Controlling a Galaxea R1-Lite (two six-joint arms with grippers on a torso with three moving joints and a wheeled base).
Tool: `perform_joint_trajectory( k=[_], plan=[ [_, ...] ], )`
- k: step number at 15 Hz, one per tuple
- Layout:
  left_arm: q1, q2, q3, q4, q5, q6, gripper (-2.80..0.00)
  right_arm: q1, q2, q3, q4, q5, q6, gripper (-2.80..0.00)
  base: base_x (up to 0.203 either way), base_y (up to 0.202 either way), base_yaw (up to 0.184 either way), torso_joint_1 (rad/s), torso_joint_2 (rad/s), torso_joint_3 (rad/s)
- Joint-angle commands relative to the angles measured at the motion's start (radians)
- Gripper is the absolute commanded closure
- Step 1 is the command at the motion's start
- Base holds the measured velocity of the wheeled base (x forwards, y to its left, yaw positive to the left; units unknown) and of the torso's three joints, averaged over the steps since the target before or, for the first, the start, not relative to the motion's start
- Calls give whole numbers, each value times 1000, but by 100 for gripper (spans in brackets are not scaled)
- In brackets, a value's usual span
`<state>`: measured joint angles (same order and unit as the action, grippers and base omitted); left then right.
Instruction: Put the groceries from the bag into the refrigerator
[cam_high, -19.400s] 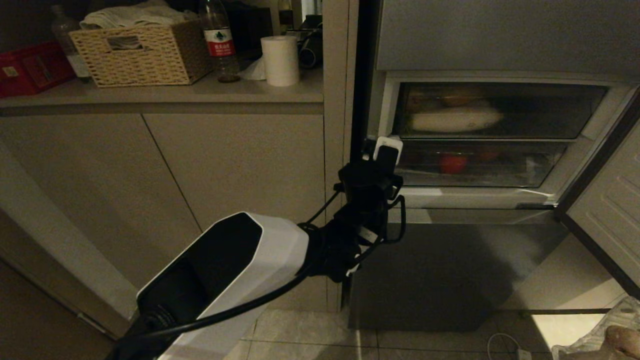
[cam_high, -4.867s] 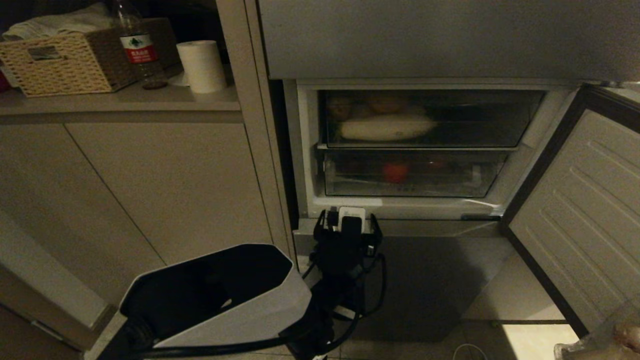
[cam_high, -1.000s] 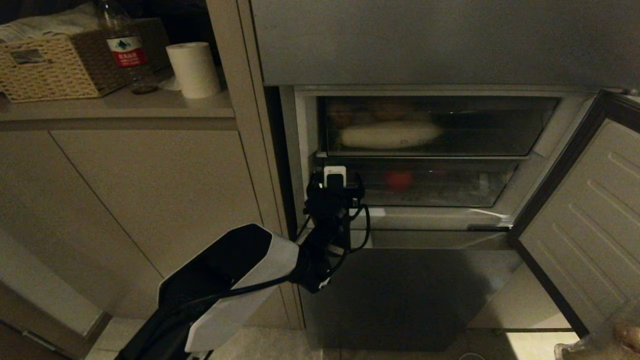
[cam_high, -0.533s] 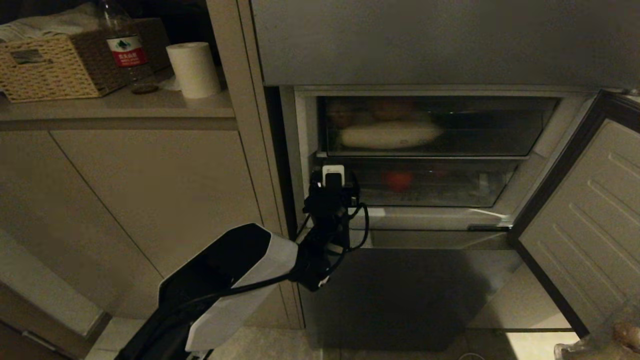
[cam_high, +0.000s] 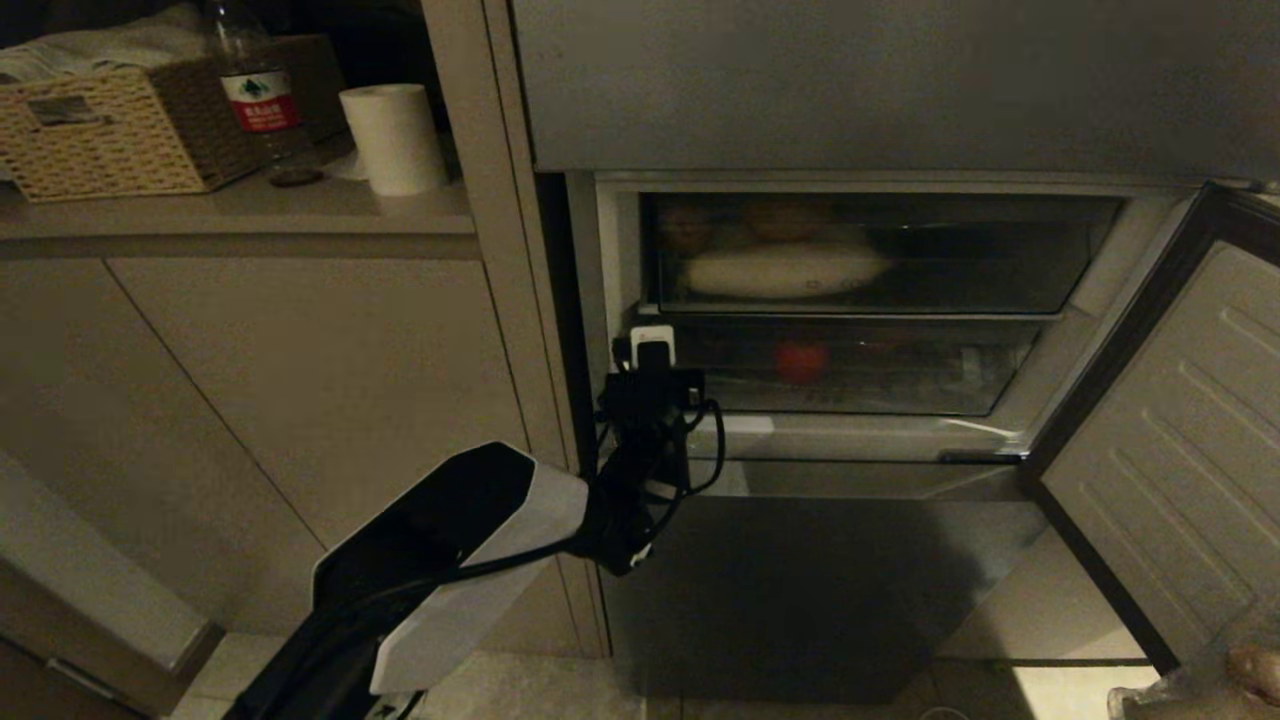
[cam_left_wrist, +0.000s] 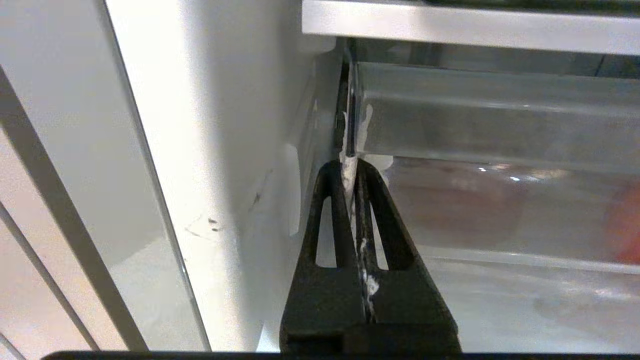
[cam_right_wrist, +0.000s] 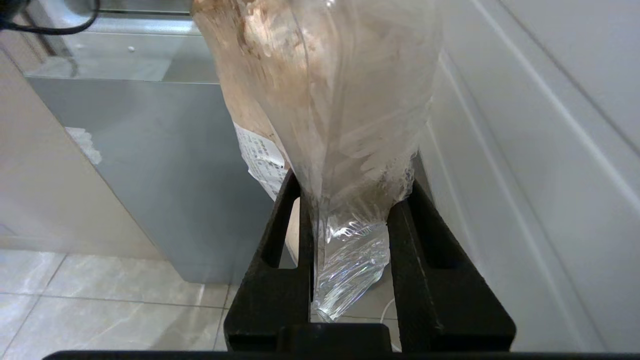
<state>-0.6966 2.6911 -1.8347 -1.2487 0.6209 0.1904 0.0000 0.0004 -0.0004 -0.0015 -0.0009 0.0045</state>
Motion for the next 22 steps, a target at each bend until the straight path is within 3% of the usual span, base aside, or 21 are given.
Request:
perform_joint_trajectory(
  k=[1,9,22],
  plan=[
    [6,3,0,-3,-4,-2,0,0,0,0,0,-1,0,0,0,0,0,0,0,0],
    [9,-2,19,-10,-4,-2,0,0,0,0,0,-1,0,0,0,0,0,0,0,0],
    [-47,-104,291,-172,0,-2,0,0,0,0,0,-1,0,0,0,0,0,0,0,0]
  ],
)
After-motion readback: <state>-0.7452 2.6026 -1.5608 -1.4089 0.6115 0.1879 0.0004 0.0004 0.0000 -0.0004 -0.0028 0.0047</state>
